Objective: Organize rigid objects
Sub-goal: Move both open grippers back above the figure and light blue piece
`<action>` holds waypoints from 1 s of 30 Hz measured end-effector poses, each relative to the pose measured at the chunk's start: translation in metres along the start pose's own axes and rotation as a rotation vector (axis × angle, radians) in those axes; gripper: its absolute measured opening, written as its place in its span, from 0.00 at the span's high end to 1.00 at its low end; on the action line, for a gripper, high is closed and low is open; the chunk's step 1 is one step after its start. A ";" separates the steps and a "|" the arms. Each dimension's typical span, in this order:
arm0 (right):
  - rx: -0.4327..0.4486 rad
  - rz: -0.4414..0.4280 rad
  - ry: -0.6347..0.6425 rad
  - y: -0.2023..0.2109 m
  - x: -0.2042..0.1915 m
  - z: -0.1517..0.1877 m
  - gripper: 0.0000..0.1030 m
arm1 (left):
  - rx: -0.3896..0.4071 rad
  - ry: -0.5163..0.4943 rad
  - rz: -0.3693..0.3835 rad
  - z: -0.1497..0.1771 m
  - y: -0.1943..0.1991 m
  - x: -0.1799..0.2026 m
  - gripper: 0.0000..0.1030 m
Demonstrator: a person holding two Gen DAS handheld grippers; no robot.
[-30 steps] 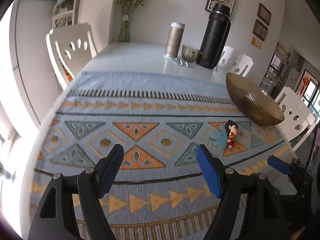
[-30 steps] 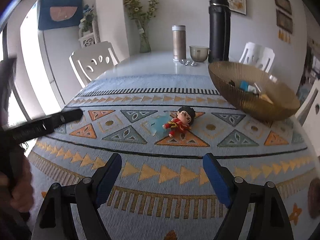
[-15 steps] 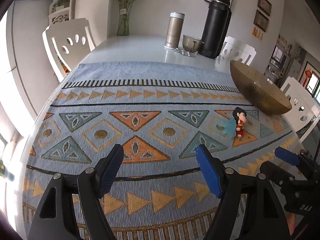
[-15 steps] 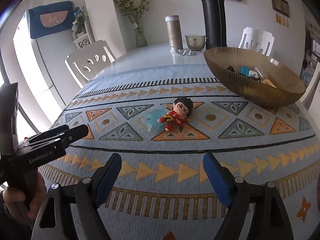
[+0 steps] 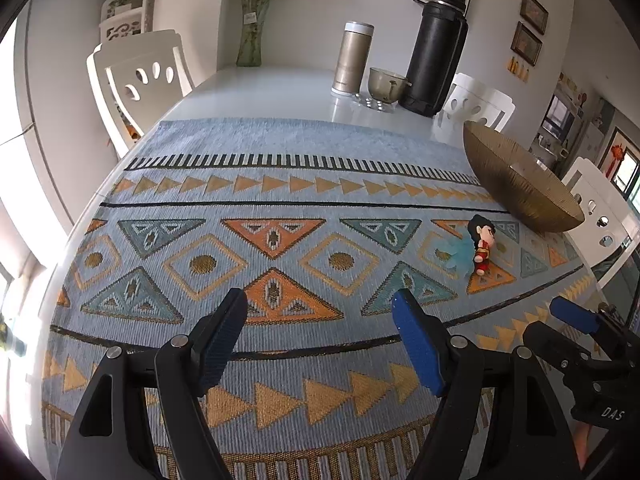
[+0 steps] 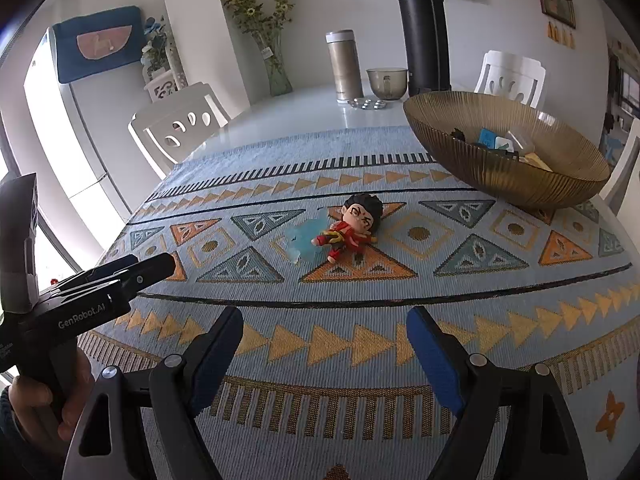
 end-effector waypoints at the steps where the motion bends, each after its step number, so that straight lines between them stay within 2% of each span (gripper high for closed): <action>1: 0.001 0.000 -0.001 0.000 0.000 0.000 0.20 | -0.002 -0.001 -0.001 0.000 0.000 0.000 0.29; 12: -0.003 0.001 -0.002 0.000 0.000 0.000 0.20 | -0.015 -0.004 -0.012 0.000 -0.003 0.001 0.29; 25: -0.008 -0.011 -0.047 0.000 0.007 0.000 0.20 | -0.008 -0.057 -0.034 0.002 -0.001 0.010 0.29; 27: 0.015 -0.007 -0.071 0.005 0.013 -0.002 0.20 | -0.012 -0.060 -0.039 0.002 -0.002 0.011 0.29; 30: 0.125 0.057 -0.177 0.029 0.039 -0.004 0.17 | -0.044 -0.097 -0.018 -0.001 -0.004 0.018 0.29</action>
Point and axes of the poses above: each gripper's, at about its wrist camera, not at the fingertips, and y roughly against the way its jaws point, x to its right, z to its underside, the point moved 1 cm from there along -y, roughly the way its jaws point, and after that the axes turned 4 degrees about z, right-handed, at the moved point
